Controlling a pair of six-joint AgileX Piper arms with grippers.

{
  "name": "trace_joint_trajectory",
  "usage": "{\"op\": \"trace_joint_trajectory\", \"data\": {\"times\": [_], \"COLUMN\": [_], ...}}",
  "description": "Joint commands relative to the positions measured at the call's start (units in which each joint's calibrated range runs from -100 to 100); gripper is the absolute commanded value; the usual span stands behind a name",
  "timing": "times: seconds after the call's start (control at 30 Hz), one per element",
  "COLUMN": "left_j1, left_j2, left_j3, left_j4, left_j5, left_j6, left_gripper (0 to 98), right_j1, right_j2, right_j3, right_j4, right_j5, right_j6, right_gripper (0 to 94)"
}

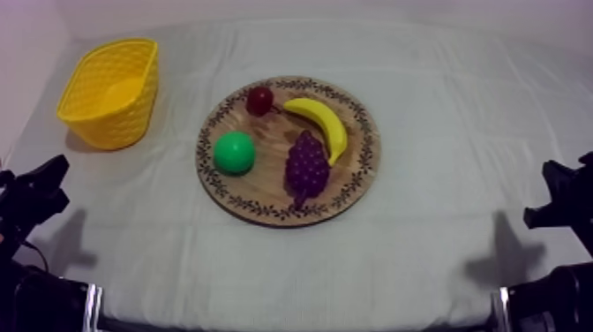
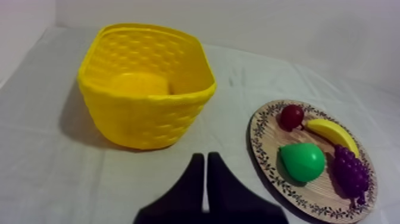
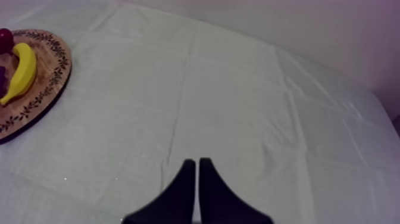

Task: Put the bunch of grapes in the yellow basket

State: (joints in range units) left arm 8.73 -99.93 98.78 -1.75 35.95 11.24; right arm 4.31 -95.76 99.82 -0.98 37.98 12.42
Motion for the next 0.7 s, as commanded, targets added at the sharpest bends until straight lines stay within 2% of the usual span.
{"op": "trace_joint_trajectory", "data": {"times": [0.0, 0.5, 0.67], "left_j1": [-0.01, 0.10, 2.43], "left_j2": [-0.07, -0.07, -0.07], "left_j3": [0.44, 0.59, 0.86], "left_j4": [-0.13, -0.17, -0.60], "left_j5": [-1.26, -1.66, -3.58], "left_j6": [0.06, 0.85, 0.33], "left_gripper": [0.1, 0.1, 0.0], "right_j1": [-0.02, -0.02, -0.02], "right_j2": [0.00, 0.00, 0.00], "right_j3": [-0.04, -0.04, -0.04], "right_j4": [0.03, 0.03, 0.03], "right_j5": [0.00, 0.00, 0.00], "right_j6": [0.01, 0.01, 0.01], "right_gripper": [0.3, 0.3, 0.3]}}
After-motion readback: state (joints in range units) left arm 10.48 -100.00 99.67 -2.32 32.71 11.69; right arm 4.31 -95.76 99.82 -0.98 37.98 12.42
